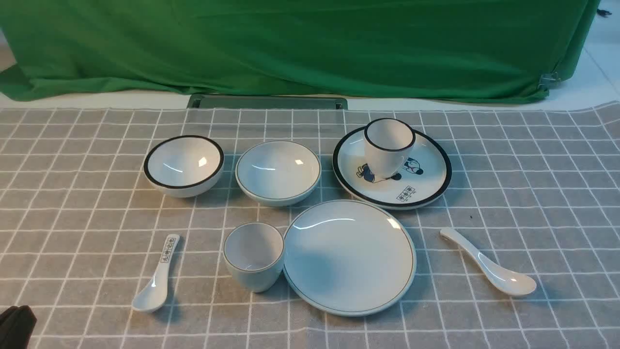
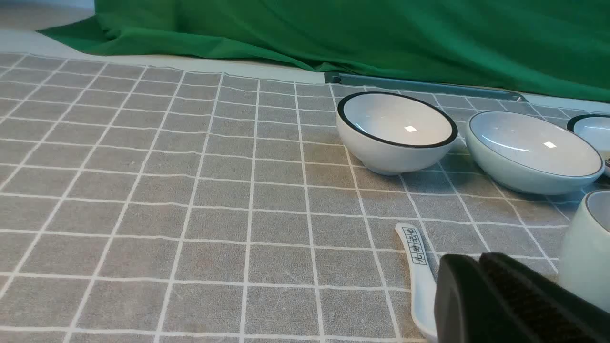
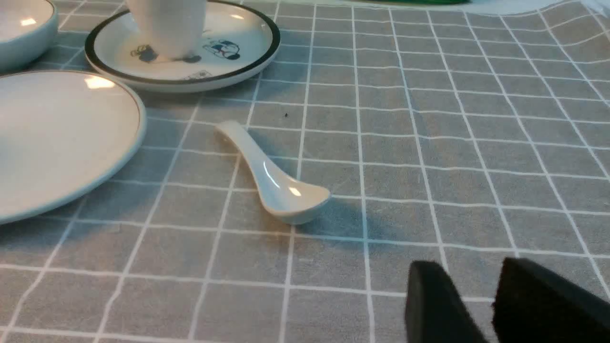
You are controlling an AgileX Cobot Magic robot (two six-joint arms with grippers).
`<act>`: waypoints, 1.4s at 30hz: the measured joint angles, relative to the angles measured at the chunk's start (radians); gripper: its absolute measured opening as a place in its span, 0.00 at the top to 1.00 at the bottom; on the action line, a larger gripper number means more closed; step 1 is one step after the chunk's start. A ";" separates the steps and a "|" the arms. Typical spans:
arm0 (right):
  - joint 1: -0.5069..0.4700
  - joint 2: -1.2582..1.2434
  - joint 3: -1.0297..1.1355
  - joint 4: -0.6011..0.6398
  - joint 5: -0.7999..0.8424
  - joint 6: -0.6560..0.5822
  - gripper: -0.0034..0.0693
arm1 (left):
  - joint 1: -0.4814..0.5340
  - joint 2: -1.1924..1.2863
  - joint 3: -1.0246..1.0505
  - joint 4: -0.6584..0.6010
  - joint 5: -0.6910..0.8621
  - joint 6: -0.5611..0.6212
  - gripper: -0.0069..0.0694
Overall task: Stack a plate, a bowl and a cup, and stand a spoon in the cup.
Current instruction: Use the left arm to grab a blue rice bowl
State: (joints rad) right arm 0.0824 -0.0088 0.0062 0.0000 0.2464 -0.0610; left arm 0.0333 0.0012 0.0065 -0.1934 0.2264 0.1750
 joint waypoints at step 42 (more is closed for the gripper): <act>0.000 0.000 0.000 0.000 0.000 0.000 0.62 | 0.000 0.000 -0.048 -0.526 -0.159 -0.175 0.89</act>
State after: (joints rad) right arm 0.0824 -0.0088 0.0062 0.0000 0.2464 -0.0610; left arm 0.0337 0.0012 -0.0410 -0.7194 0.0677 0.0000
